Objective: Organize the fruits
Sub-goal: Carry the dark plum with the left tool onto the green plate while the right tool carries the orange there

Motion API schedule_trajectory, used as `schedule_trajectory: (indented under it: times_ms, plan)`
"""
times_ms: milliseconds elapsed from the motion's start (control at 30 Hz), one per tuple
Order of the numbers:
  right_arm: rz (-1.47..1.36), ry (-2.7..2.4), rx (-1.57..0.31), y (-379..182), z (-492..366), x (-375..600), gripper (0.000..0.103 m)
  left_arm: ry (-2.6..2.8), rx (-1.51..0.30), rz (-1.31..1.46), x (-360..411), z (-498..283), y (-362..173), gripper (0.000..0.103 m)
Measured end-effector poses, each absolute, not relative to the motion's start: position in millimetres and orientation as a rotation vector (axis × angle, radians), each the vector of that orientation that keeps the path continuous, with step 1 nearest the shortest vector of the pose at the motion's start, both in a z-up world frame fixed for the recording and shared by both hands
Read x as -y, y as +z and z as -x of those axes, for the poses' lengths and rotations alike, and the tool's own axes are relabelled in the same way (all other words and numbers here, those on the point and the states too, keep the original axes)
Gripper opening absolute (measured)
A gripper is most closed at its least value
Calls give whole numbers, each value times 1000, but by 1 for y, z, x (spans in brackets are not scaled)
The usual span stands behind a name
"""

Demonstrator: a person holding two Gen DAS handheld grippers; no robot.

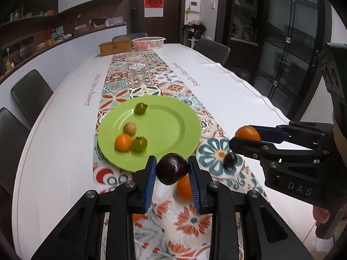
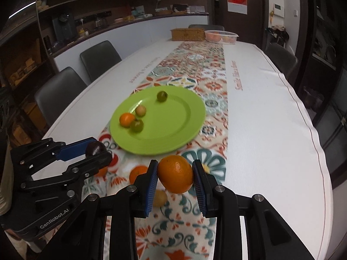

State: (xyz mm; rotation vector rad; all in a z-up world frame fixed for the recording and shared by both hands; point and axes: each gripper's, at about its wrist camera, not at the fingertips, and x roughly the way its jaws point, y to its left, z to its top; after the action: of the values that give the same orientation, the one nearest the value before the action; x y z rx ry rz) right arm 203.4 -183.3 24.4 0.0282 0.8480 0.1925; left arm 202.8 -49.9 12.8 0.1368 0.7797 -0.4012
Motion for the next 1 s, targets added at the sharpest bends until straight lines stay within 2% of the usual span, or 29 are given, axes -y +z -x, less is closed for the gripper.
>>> schedule_trajectory:
  times_ms: [500, 1000]
  plan:
    - [11, 213, -880, 25, -279, 172, 33, -406, -795, -115, 38, -277, 15, 30]
    - [45, 217, -957, -5, -336, 164, 33, -417, -906, -109, 39, -340, -15, 30]
